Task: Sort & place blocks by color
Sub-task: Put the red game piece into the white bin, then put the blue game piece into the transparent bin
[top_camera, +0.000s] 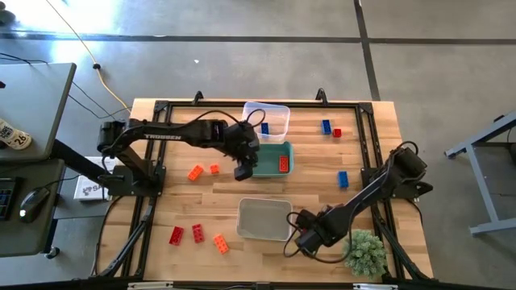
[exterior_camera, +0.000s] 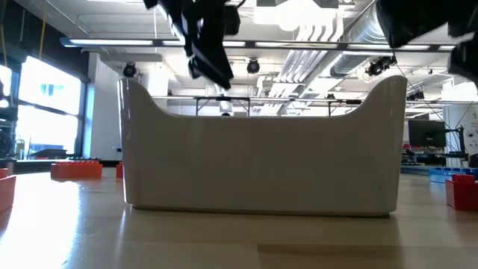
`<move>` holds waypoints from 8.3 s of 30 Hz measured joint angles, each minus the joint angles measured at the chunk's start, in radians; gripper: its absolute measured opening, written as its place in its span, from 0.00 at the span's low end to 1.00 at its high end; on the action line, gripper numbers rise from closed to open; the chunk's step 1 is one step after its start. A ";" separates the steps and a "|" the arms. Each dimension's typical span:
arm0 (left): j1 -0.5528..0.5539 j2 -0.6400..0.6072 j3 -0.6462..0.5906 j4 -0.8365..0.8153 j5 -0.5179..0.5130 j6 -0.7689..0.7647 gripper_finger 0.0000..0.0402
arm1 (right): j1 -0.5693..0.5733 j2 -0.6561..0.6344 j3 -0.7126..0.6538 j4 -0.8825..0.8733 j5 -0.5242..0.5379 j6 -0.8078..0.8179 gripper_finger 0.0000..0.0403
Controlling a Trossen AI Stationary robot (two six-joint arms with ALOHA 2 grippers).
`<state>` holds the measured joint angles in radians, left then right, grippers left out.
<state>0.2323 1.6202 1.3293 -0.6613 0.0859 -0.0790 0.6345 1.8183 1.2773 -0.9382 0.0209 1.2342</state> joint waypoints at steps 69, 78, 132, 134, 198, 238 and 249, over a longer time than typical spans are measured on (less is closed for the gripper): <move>0.014 -0.511 -0.368 -0.501 -0.450 -0.373 0.45 | -0.130 -0.072 0.366 -0.258 0.216 -0.127 0.29; 0.287 -0.480 -0.368 -0.367 -0.339 -0.120 0.45 | -0.247 -0.064 0.338 -0.065 0.124 -0.403 0.29; 0.606 -0.012 -0.206 -0.221 -0.248 1.325 0.45 | -0.339 0.044 0.195 0.226 -0.235 -0.763 0.56; 0.606 -0.012 -0.225 -0.222 -0.252 1.352 0.45 | -0.339 0.044 0.195 0.226 -0.220 -0.763 0.57; 0.540 0.081 -0.252 -0.089 -0.295 0.972 0.28 | -0.420 -0.031 0.196 0.192 -0.187 -0.628 0.57; 0.417 0.187 -0.097 0.298 -0.128 0.916 0.31 | -0.404 -0.206 0.196 -0.153 0.056 -0.135 0.57; 0.389 0.205 -0.097 0.336 -0.171 0.910 0.33 | -0.322 -0.206 0.196 -0.156 0.084 -0.042 0.57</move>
<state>0.6213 1.8252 1.2324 -0.3258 -0.0856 0.8312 0.3125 1.6119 1.4731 -1.0946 0.1051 1.1926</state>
